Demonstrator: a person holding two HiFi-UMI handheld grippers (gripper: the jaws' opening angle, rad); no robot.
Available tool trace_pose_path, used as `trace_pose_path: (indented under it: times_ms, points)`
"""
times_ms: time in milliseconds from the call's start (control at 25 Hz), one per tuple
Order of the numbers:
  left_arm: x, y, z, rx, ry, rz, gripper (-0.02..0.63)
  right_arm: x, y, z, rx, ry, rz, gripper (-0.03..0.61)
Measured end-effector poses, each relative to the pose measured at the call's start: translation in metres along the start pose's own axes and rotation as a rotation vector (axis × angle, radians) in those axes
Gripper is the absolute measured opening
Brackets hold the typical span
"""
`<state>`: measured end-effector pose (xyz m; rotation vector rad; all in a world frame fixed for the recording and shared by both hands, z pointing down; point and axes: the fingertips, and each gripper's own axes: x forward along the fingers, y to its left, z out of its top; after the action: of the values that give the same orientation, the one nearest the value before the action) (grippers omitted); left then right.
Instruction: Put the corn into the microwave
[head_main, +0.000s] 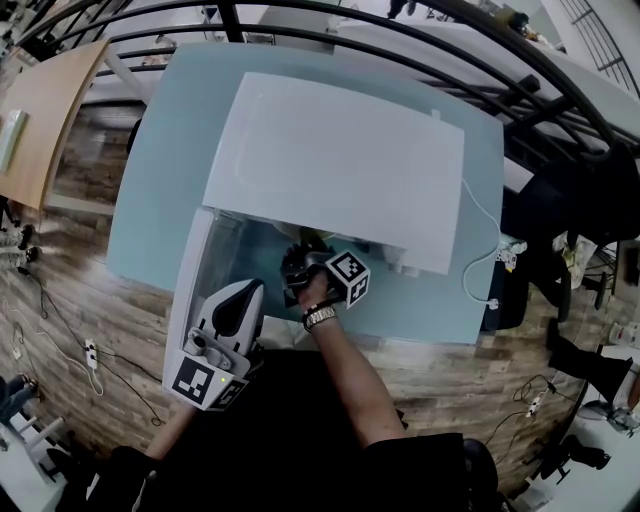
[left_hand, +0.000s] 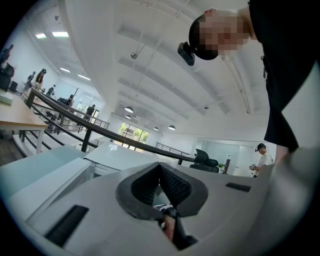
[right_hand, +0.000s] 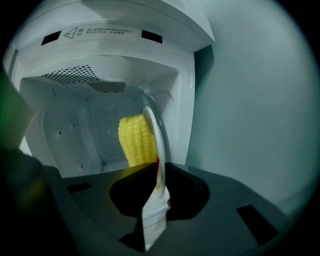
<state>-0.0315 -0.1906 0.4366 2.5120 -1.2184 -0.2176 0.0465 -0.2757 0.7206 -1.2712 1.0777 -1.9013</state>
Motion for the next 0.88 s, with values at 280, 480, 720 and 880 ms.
trace_pose_path:
  times_ms: [280, 480, 720, 880]
  points:
    - [-0.006, -0.006, 0.001, 0.011, 0.001, -0.016, 0.003, -0.01, 0.003, -0.005, -0.045, 0.013, 0.024, 0.061]
    - [-0.011, -0.012, 0.003, 0.01, -0.014, -0.024, 0.003, -0.022, -0.004, -0.01, -0.052, 0.008, 0.027, 0.067]
    - [-0.02, -0.019, -0.001, 0.02, 0.004, -0.033, 0.002, -0.038, -0.008, -0.011, -0.057, -0.02, 0.051, 0.067]
    - [-0.028, -0.025, -0.001, 0.029, -0.007, -0.05, 0.003, -0.049, -0.01, -0.012, -0.061, -0.023, 0.065, 0.066]
